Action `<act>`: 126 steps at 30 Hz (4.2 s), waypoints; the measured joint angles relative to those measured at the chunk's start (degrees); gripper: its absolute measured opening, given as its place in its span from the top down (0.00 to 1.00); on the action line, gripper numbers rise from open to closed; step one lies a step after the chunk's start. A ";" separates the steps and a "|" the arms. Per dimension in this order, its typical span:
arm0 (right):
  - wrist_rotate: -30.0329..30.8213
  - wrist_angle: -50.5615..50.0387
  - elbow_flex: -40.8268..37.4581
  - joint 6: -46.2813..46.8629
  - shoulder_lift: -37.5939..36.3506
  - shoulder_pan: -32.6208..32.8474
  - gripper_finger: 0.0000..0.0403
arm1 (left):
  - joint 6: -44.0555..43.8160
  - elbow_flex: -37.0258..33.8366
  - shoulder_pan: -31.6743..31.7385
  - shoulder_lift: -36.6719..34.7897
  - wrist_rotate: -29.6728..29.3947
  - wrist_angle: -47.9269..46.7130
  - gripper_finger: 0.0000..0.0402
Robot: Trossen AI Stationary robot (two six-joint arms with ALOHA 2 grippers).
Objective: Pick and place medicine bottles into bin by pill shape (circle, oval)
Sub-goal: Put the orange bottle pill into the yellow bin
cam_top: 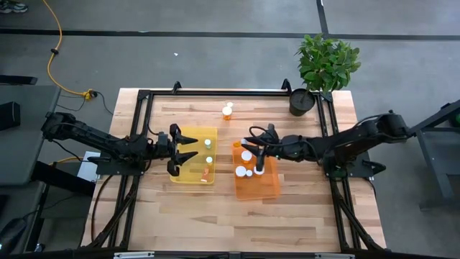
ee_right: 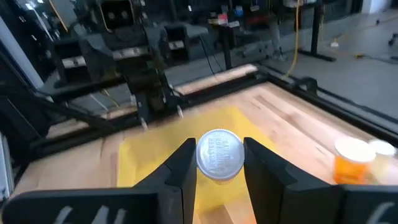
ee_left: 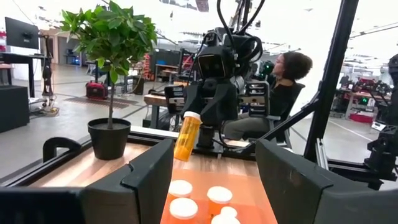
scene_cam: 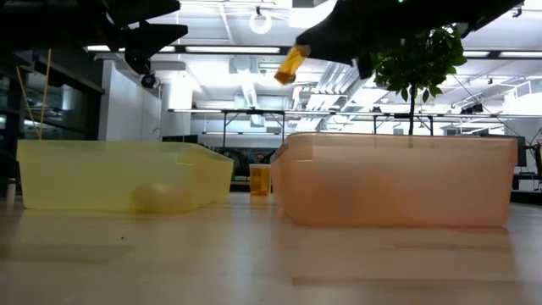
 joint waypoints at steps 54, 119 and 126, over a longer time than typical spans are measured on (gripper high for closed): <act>-12.37 -24.20 36.52 -1.92 38.74 -7.41 0.64 | 0.05 0.00 0.00 -0.02 -1.34 0.01 0.46; 4.81 8.20 -9.60 -4.43 -4.68 -1.41 0.27 | 1.12 -0.01 -0.02 0.00 -2.28 -2.12 0.46; 10.01 -3.81 6.21 1.13 8.56 -7.40 0.24 | 0.05 -0.02 0.00 -0.01 -3.96 -2.15 0.46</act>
